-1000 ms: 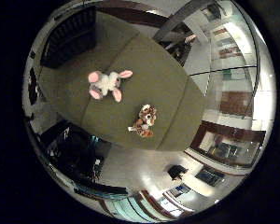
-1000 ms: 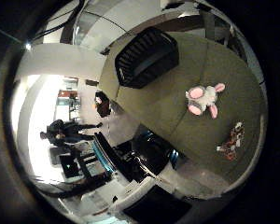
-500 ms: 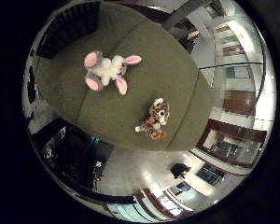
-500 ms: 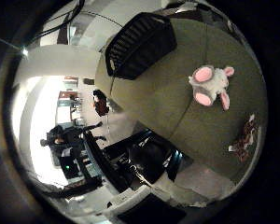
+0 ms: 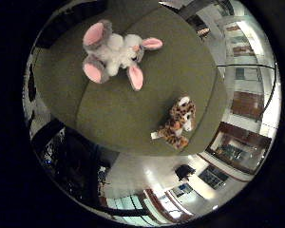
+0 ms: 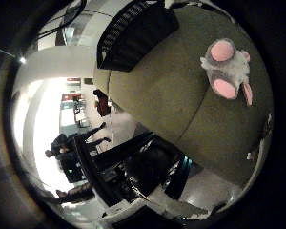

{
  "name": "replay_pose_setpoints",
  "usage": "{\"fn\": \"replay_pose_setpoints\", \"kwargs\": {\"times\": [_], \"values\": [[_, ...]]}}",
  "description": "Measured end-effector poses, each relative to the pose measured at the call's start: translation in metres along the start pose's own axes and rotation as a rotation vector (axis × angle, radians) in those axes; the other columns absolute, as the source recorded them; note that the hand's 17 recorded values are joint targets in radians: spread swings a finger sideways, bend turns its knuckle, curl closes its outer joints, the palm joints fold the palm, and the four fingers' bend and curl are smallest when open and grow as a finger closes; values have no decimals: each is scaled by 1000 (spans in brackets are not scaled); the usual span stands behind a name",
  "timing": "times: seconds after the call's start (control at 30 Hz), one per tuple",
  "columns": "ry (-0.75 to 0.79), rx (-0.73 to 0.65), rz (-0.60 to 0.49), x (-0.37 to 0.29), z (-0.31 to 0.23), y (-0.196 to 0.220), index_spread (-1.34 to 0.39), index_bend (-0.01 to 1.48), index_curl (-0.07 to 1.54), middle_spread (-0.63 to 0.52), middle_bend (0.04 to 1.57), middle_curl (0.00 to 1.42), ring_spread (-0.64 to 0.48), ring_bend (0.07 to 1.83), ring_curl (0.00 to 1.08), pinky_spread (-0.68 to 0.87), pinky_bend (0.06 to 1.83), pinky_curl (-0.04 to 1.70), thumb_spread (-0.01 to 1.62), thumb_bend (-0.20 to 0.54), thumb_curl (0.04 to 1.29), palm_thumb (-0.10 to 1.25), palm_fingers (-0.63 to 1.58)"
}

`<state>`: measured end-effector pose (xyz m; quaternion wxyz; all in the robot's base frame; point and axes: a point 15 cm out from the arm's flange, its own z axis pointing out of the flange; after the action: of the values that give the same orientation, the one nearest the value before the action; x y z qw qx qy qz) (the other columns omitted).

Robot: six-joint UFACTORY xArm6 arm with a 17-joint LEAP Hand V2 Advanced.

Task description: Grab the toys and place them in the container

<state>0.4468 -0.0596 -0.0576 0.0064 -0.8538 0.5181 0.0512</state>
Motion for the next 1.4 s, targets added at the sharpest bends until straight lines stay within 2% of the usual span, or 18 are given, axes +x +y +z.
{"fn": "replay_pose_setpoints", "kwargs": {"times": [0.43, 0.63, 1.13, 1.4], "values": [[31, 38, 17, 48, 18, -41, -361, 173, 304, 20, 188, 307, 156, 284, 267, 298, 533, 135, 1009, -25, 280, 382, 32], [26, 7, 3, 54, 36, -32, -367, 174, 305, 20, 191, 306, 157, 281, 266, 301, 524, 135, 1012, -27, 279, 385, 45], [43, -5, -33, 76, 72, -57, -378, 178, 308, 12, 194, 309, 152, 261, 264, 316, 489, 129, 1001, -27, 281, 377, 109], [34, -63, -51, 69, 95, -43, -378, 182, 313, -1, 189, 313, 139, 283, 265, 326, 472, 111, 995, -27, 285, 387, 230]]}}
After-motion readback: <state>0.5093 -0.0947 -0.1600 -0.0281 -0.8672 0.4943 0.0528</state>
